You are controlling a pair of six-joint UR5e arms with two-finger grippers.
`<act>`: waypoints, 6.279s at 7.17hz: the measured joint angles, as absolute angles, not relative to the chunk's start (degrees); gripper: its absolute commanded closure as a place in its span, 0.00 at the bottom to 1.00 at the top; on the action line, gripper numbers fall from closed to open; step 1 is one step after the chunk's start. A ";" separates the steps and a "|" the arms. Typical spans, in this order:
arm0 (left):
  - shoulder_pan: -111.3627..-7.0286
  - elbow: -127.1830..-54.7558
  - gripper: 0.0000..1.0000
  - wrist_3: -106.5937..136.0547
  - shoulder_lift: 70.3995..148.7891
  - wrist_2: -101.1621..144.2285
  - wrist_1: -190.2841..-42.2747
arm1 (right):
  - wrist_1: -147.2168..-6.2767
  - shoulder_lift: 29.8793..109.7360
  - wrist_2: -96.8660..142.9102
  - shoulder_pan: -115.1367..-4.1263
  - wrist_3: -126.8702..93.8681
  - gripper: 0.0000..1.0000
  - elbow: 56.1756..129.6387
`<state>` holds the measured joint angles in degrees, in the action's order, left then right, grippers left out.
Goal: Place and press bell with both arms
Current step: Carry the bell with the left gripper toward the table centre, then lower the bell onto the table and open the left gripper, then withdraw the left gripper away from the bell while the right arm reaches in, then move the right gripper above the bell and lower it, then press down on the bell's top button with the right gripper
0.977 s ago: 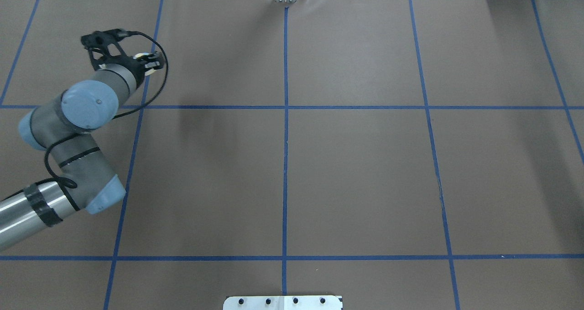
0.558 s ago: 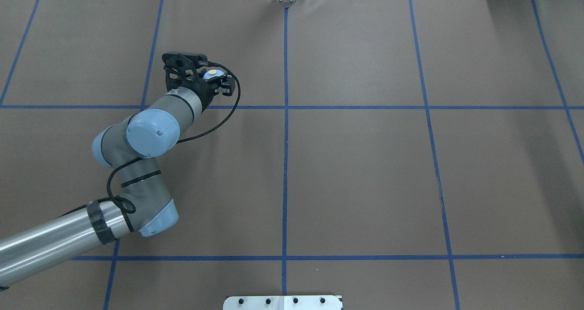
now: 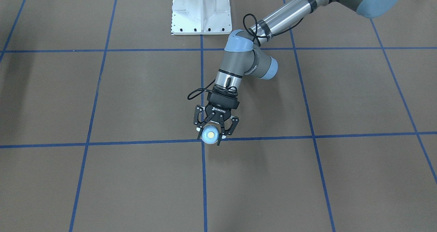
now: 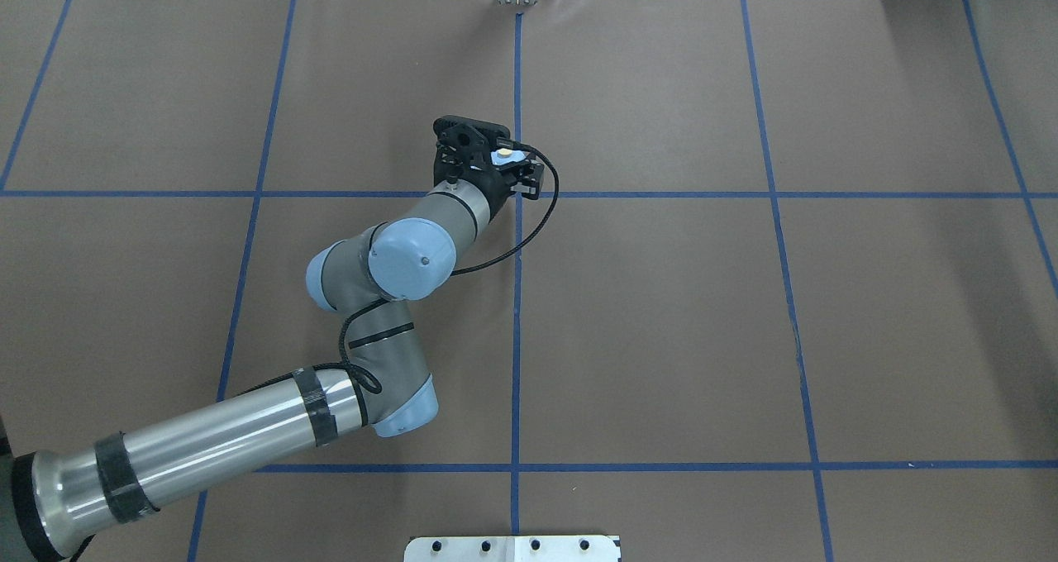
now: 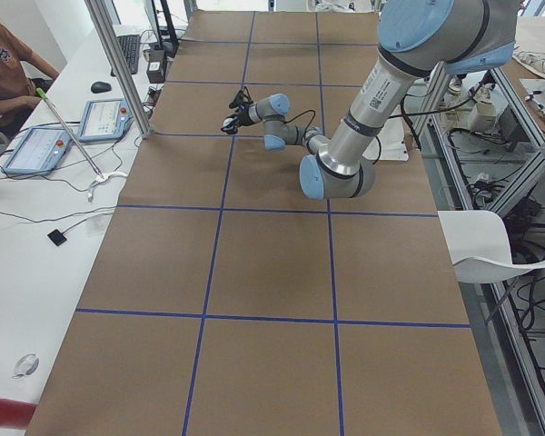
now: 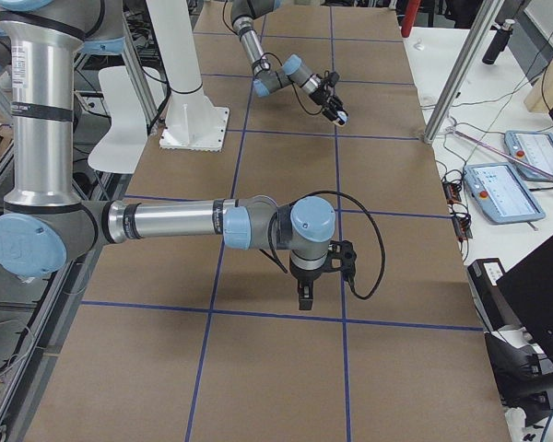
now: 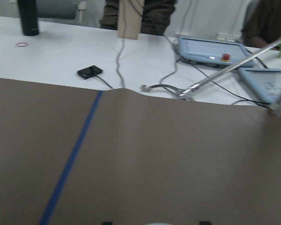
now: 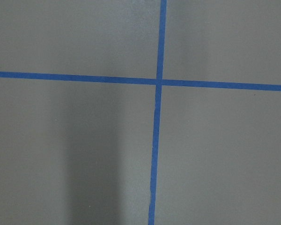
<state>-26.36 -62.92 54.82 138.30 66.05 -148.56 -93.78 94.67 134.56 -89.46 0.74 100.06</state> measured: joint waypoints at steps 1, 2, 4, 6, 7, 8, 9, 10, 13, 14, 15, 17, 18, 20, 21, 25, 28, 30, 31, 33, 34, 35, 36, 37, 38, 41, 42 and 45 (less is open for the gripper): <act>-25.41 -61.21 1.00 54.72 139.94 65.97 -148.66 | -93.75 94.71 134.66 -89.44 0.77 0.00 99.96; -24.61 -59.81 1.00 54.69 141.00 65.93 -148.70 | -93.76 94.73 134.71 -89.41 0.78 0.00 99.89; -23.00 -57.84 1.00 54.67 142.66 65.97 -148.69 | -93.78 94.74 134.73 -89.40 0.79 0.00 99.89; -21.92 -56.92 1.00 54.67 144.03 66.37 -148.63 | -93.78 94.74 134.74 -89.46 0.81 0.00 99.89; -21.73 -56.37 1.00 54.67 144.35 66.38 -148.63 | -93.78 94.77 134.72 -89.47 0.85 0.00 99.83; -21.66 -55.68 1.00 54.67 144.61 66.26 -148.62 | -93.78 94.80 134.68 -89.47 0.87 0.00 99.76; -21.61 -55.10 0.94 54.67 144.80 66.11 -148.62 | -93.78 94.82 134.66 -89.47 0.88 0.00 99.71; -21.48 -54.78 0.82 54.67 144.88 66.03 -148.62 | -93.78 94.83 134.65 -89.47 0.88 0.00 99.69; -21.14 -54.61 0.00 54.78 144.96 65.96 -148.56 | -93.78 94.83 134.65 -89.47 0.88 0.00 99.67; -21.11 -54.75 0.00 54.89 144.97 65.97 -148.60 | -93.78 94.83 134.65 -89.47 0.88 0.00 99.67; -21.07 -54.93 0.00 55.01 144.96 65.94 -148.61 | -93.78 94.83 134.65 -89.47 0.88 0.00 99.67; -21.06 -55.41 0.00 55.25 145.05 65.98 -148.56 | -93.78 94.83 134.57 -89.47 0.92 0.00 99.67; -21.39 -56.19 0.00 55.30 145.39 66.21 -148.37 | -93.76 94.82 134.54 -89.47 0.79 0.00 99.67; -24.39 -58.33 0.00 55.27 145.81 70.07 -145.44 | -93.68 93.53 134.43 -89.24 0.36 0.00 100.38; -27.09 -60.64 0.00 55.19 145.80 74.78 -140.77 | -93.66 92.72 134.51 -89.17 0.25 0.00 100.69; -41.85 -66.20 0.00 52.15 143.96 100.00 -123.98 | -93.70 86.53 137.76 -85.57 -1.46 0.00 101.17; -52.48 -77.03 0.00 42.50 128.86 112.67 -122.14 | -93.68 75.06 136.93 -73.22 -22.19 0.00 100.08; -60.63 -81.13 0.00 33.71 120.66 120.20 -120.64 | -93.60 67.75 134.57 -64.57 -35.16 0.00 99.32; -63.10 -81.75 0.00 29.58 118.63 122.20 -118.62 | -93.50 65.78 134.02 -61.43 -38.25 0.00 99.39; -65.13 -83.14 0.00 25.23 114.62 123.40 -116.56 | -92.32 62.33 129.05 -54.39 -44.23 0.01 99.42; -65.70 -84.85 0.00 24.68 111.91 123.52 -116.34 | -90.65 60.48 124.32 -50.21 -49.53 0.01 98.99; -66.19 -86.74 0.00 23.73 109.07 123.56 -116.29 | -88.72 58.12 120.78 -46.67 -55.15 0.01 97.43; -66.42 -88.01 0.00 22.05 106.95 123.55 -116.28 | -87.68 54.34 118.91 -44.19 -59.61 0.01 94.02; -66.49 -88.58 0.00 20.77 105.79 123.47 -116.28 | -87.34 50.14 117.58 -42.24 -62.94 0.11 89.76; -66.51 -88.77 0.00 20.23 105.32 123.35 -116.30 | -87.26 46.80 116.49 -40.71 -65.07 0.35 85.95; -66.53 -88.85 0.00 19.96 105.10 123.15 -116.31 | -87.20 40.97 115.12 -38.50 -68.33 1.00 78.59; -66.56 -88.86 0.00 19.95 105.11 123.16 -116.29 | -87.19 40.45 114.79 -38.26 -68.56 1.00 77.83; -66.60 -88.78 0.00 19.95 105.18 123.24 -116.22 | -87.19 40.32 114.35 -38.04 -68.17 1.00 77.26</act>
